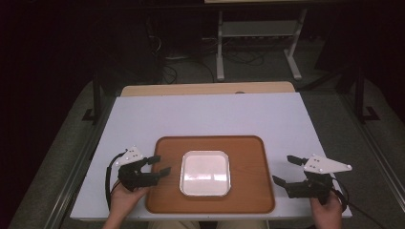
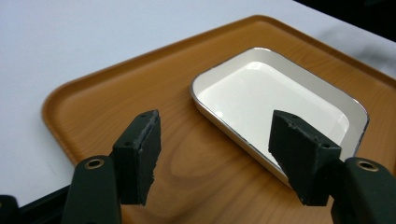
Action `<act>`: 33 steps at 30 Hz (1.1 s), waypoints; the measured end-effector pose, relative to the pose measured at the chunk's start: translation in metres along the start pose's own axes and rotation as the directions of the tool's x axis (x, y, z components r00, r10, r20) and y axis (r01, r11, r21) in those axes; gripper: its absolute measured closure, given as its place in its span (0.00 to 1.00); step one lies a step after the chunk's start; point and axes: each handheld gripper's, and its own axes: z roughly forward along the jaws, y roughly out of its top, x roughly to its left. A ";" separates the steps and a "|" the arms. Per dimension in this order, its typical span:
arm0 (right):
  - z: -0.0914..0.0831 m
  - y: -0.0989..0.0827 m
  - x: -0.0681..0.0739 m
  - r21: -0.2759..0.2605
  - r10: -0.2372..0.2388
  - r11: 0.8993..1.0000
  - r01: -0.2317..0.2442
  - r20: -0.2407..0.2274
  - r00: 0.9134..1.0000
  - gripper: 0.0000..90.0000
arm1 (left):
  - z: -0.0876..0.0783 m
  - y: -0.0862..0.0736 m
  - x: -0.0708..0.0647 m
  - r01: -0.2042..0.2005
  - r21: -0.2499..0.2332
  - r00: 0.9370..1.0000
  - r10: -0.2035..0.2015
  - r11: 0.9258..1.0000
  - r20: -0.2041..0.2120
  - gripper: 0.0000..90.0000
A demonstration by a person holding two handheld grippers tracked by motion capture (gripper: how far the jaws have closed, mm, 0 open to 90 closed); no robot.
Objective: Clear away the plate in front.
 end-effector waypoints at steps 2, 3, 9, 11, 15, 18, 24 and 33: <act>0.000 0.000 0.000 0.001 0.002 1.000 -0.002 -0.001 1.000 0.14 | -0.003 0.000 0.003 0.000 -0.012 1.000 0.000 1.000 -0.005 0.35; 0.000 0.000 -0.001 0.001 0.002 1.000 -0.002 -0.001 1.000 0.14 | -0.005 0.000 0.004 0.001 -0.021 1.000 -0.001 1.000 -0.006 0.35; 0.000 -0.001 -0.001 0.003 0.000 1.000 0.000 -0.003 1.000 0.14 | -0.014 -0.002 0.013 -0.008 -0.043 1.000 0.007 0.999 -0.027 0.33; 0.000 -0.001 -0.001 0.003 0.000 1.000 0.000 -0.004 1.000 0.14 | -0.016 -0.003 0.015 0.000 -0.046 1.000 -0.001 0.999 -0.030 0.33; 0.000 -0.001 -0.001 0.004 -0.001 1.000 0.001 -0.005 1.000 0.14 | -0.020 -0.003 0.016 -0.005 -0.057 0.999 0.003 0.998 -0.043 0.32; 0.000 -0.001 -0.001 0.004 -0.001 1.000 0.001 -0.005 1.000 0.14 | -0.022 -0.004 0.019 -0.019 -0.057 0.998 0.015 0.998 -0.059 0.32; 0.000 -0.001 -0.001 0.004 0.000 1.000 0.000 -0.004 1.000 0.14 | -0.027 -0.006 0.025 -0.029 -0.061 0.997 0.024 0.998 -0.078 0.31; 0.000 -0.001 -0.001 0.006 -0.001 1.000 0.001 -0.003 1.000 0.14 | -0.025 -0.009 0.032 -0.005 -0.072 0.995 -0.002 0.997 -0.104 0.30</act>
